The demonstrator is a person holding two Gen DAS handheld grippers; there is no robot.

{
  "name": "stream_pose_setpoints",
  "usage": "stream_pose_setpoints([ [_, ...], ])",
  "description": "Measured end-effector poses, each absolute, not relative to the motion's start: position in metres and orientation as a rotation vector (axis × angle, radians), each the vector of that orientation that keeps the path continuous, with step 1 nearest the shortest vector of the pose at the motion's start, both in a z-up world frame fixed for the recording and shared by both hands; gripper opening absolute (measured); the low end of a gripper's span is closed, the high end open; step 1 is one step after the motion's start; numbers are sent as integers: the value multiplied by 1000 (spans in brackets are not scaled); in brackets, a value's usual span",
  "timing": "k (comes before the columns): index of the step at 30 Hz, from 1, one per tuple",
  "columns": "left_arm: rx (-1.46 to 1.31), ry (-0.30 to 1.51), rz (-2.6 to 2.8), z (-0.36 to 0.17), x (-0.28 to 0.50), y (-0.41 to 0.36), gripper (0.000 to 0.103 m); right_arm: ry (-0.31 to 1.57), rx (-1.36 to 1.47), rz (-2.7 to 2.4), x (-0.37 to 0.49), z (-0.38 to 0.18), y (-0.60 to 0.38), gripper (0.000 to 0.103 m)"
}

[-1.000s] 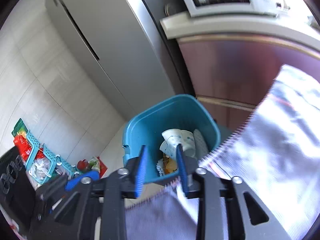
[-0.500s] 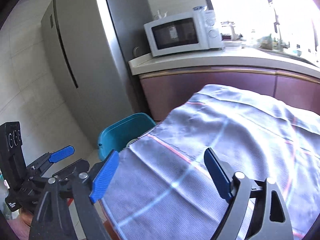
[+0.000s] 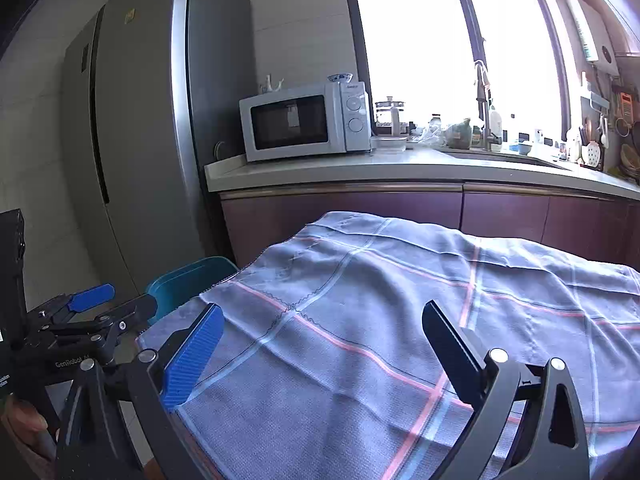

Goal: Collect trash

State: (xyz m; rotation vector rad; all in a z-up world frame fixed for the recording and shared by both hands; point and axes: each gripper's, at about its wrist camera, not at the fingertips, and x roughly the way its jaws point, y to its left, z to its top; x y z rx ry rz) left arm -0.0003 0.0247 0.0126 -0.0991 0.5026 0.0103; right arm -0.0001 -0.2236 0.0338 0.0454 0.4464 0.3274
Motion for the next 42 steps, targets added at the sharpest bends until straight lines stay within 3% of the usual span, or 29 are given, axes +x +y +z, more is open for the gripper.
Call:
stream_pose_setpoints([
  [42, -66, 384, 6, 34, -34, 2, 97, 359, 44, 208, -46, 40, -259, 96],
])
